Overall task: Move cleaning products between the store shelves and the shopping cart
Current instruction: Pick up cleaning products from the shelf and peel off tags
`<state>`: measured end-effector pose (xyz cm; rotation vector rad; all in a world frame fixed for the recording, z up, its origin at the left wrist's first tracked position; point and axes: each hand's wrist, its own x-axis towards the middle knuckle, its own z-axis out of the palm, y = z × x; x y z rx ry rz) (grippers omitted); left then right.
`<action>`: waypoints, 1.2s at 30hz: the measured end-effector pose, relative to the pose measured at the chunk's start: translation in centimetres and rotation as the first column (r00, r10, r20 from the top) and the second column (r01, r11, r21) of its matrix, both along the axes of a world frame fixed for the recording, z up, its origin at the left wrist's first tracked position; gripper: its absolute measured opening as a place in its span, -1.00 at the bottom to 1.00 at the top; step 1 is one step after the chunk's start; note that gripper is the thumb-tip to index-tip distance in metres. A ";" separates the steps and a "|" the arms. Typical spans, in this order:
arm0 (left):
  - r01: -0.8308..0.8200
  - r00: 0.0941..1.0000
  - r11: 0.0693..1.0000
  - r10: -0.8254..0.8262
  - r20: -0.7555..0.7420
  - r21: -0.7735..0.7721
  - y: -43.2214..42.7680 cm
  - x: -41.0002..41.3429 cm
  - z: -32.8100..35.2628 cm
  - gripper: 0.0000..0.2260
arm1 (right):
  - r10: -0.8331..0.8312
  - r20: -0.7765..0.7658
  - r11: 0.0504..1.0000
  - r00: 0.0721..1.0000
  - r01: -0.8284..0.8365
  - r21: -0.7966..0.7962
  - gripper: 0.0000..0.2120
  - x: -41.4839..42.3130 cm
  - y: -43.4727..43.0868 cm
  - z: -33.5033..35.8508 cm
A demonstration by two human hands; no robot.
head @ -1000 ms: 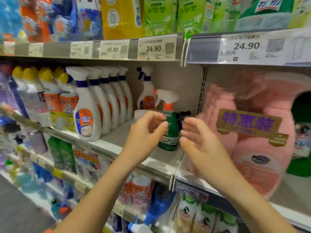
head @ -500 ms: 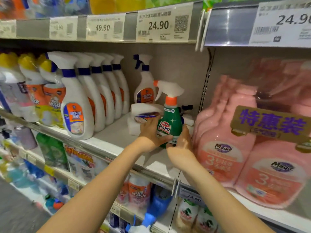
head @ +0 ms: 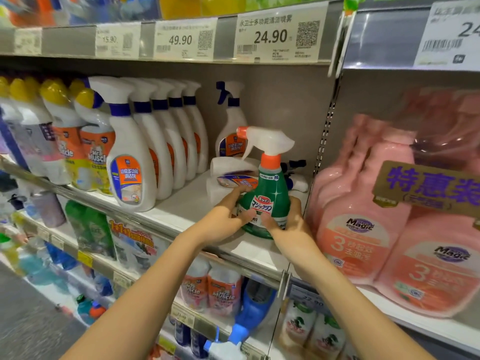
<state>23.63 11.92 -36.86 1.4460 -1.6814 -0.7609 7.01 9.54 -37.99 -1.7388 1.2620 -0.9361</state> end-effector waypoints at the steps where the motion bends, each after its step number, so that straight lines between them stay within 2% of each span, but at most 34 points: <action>1: 0.003 1.000 1.000 -0.003 -0.011 -0.010 0.5 0.0 -0.1 -0.59 | 0.027 0.031 1.000 0.999 -0.027 0.014 -0.50 -0.1 0.5 0.2; 7: -0.022 0.992 0.994 0.009 -0.125 -0.105 2.4 -0.1 1.2 -0.69 | 0.059 0.249 0.998 0.967 -0.050 -0.043 -0.68 0.0 2.7 2.1; 11: -0.075 0.953 0.983 0.021 -0.301 -0.170 5.0 -0.7 3.3 -0.71 | 0.167 0.415 0.985 0.895 -0.165 -0.042 -0.74 -0.3 4.7 4.3; 15: -0.004 0.878 0.989 -0.066 -0.474 -0.146 7.9 -2.2 4.7 -0.66 | 0.200 0.542 0.973 0.816 -0.229 -0.016 -0.77 -1.2 7.4 5.2; 18: 0.044 0.833 0.991 -0.107 -0.543 -0.128 9.6 -3.2 4.6 -0.63 | 0.213 0.553 0.967 0.805 -0.254 -0.003 -0.75 -2.0 9.2 5.5; 24: 0.014 0.843 0.987 -0.097 -0.529 -0.159 11.9 -4.2 4.1 -0.65 | 0.202 0.523 0.972 0.828 -0.235 -0.005 -0.65 -3.3 12.0 5.5; 29: 0.031 0.843 0.974 -0.147 -0.518 -0.226 14.1 -5.5 4.4 -0.70 | 0.212 0.505 0.977 0.837 -0.194 -0.088 -0.65 -4.8 15.0 6.5; 36: 0.160 0.803 0.925 -0.325 -0.500 -0.345 16.3 -8.9 7.5 -0.68 | 0.196 0.488 0.967 0.851 -0.086 -0.239 -0.70 -8.3 18.3 9.4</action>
